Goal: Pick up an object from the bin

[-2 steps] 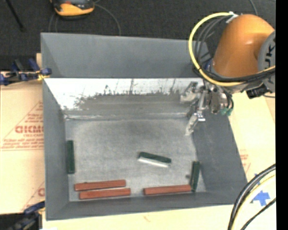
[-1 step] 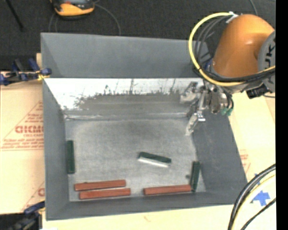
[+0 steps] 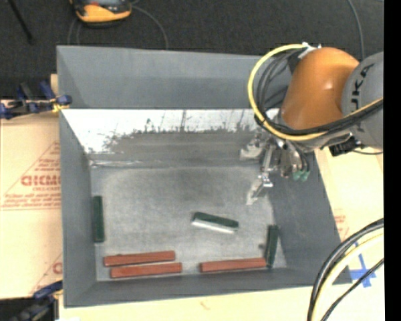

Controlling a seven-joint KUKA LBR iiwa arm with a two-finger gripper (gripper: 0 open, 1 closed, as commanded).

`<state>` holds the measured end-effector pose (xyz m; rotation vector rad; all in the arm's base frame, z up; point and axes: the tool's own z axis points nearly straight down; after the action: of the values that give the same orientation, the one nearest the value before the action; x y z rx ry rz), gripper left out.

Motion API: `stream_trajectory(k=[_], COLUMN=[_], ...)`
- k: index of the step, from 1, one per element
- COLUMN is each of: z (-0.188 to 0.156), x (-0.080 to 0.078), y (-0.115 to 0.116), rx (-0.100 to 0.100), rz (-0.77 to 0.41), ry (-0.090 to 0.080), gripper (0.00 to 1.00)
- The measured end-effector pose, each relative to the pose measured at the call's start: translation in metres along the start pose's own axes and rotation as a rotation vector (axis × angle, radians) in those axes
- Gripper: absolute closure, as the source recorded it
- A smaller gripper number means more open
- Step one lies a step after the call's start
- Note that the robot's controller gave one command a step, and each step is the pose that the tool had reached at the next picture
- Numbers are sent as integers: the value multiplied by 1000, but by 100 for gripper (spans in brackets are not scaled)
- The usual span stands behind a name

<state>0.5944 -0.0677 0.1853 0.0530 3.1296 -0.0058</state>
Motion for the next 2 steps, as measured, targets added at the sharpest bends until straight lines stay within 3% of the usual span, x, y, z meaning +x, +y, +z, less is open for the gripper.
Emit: stream_trajectory(k=[1,2], z=[61,104], x=[12,40], y=[24,18], rx=[-4,-4], rz=[72,27], ry=[3,29], gripper=[0,100])
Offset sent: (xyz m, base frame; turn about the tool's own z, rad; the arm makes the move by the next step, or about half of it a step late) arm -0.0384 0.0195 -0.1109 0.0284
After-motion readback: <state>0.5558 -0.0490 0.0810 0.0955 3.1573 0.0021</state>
